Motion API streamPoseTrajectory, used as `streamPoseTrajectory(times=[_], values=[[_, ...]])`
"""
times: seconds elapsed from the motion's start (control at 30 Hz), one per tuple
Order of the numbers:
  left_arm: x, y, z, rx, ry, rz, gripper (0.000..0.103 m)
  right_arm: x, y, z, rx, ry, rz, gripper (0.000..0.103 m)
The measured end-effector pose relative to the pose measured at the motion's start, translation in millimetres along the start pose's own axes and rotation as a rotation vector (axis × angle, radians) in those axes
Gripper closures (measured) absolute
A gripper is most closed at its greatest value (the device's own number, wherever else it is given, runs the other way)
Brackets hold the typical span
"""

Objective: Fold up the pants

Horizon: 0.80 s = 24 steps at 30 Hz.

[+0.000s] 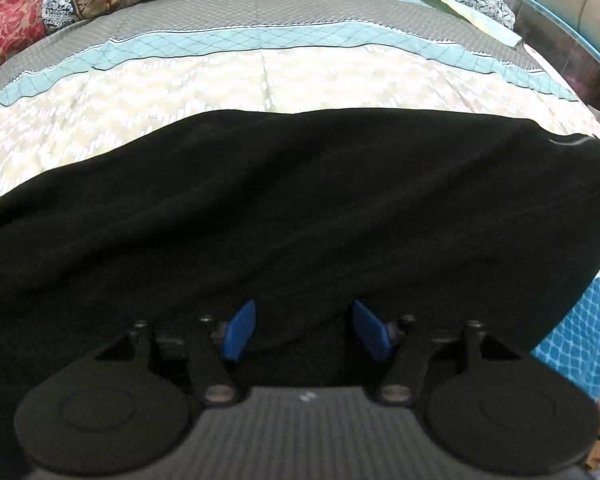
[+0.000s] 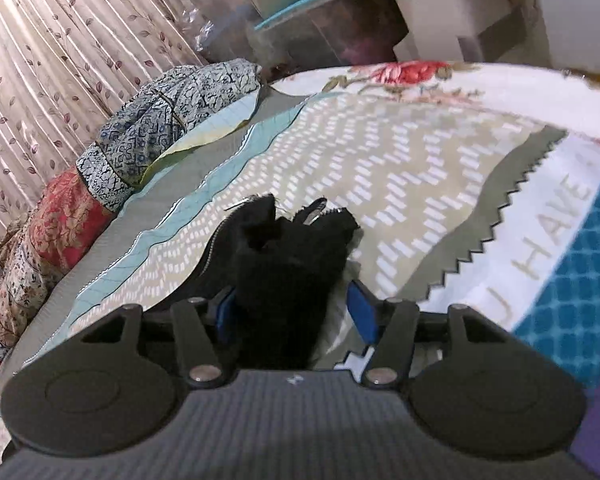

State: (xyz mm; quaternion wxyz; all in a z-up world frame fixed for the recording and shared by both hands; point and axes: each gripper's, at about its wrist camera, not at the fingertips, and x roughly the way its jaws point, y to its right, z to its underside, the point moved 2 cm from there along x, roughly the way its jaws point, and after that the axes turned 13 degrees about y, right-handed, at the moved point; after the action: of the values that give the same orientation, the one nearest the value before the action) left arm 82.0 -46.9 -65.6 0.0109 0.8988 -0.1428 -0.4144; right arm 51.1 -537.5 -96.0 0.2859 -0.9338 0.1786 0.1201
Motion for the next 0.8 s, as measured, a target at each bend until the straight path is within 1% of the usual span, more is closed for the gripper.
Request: streamPoseTrajectory(times=[0.03, 0.07, 0.1, 0.13, 0.17, 0.27, 0.3, 0.33, 0.4, 0.47, 0.53, 0.63, 0.67, 0.7, 0.73, 0.77, 0.8], values=[[0, 0, 0, -0.003, -0.001, 0.000, 0.045, 1, 2, -2, 0.016, -0.005, -0.007, 0.046], [0, -1, 0, -0.007, -0.002, 0.001, 0.044, 2, 2, -4, 0.032, -0.015, -0.021, 0.069], [-1, -2, 0, -0.011, -0.004, 0.001, 0.044, 4, 0, -4, 0.046, -0.048, -0.041, 0.081], [-2, -3, -1, -0.017, -0.006, 0.002, 0.044, 4, -4, -5, 0.053, -0.064, -0.034, 0.083], [-4, -3, -2, -0.028, -0.008, 0.004, 0.044, -1, -12, -8, 0.033, -0.055, -0.039, 0.085], [-18, -14, -7, -0.102, 0.006, 0.020, 0.045, -32, -51, -15, -0.053, -0.008, -0.154, 0.085], [-25, -20, -8, -0.132, 0.020, 0.032, 0.045, -43, -67, -15, -0.106, 0.005, -0.187, 0.085], [-31, -25, -9, -0.157, 0.032, 0.046, 0.045, -56, -88, -12, -0.186, 0.021, -0.227, 0.085], [-43, -35, -10, -0.203, 0.056, 0.069, 0.045, -80, -128, 4, -0.353, 0.039, -0.317, 0.085], [-52, -43, -9, -0.242, 0.072, 0.086, 0.044, -102, -167, 33, -0.531, 0.033, -0.421, 0.085], [-59, -51, -3, -0.275, 0.071, 0.105, 0.044, -122, -200, 74, -0.704, -0.005, -0.518, 0.085], [-63, -60, 9, -0.296, 0.051, 0.109, 0.044, -137, -233, 142, -0.935, -0.082, -0.595, 0.085], [-63, -61, 11, -0.295, 0.044, 0.105, 0.044, -138, -239, 164, -1.008, -0.112, -0.602, 0.085], [-63, -63, 15, -0.296, 0.038, 0.102, 0.044, -138, -242, 188, -1.081, -0.155, -0.588, 0.085], [-64, -64, 18, -0.298, 0.033, 0.105, 0.044, -135, -243, 205, -1.131, -0.192, -0.558, 0.083], [-66, -65, 22, -0.302, 0.031, 0.110, 0.044, -132, -243, 219, -1.184, -0.203, -0.523, 0.081], [-69, -68, 26, -0.305, 0.032, 0.114, 0.044, -137, -244, 229, -1.238, -0.157, -0.504, 0.079]])
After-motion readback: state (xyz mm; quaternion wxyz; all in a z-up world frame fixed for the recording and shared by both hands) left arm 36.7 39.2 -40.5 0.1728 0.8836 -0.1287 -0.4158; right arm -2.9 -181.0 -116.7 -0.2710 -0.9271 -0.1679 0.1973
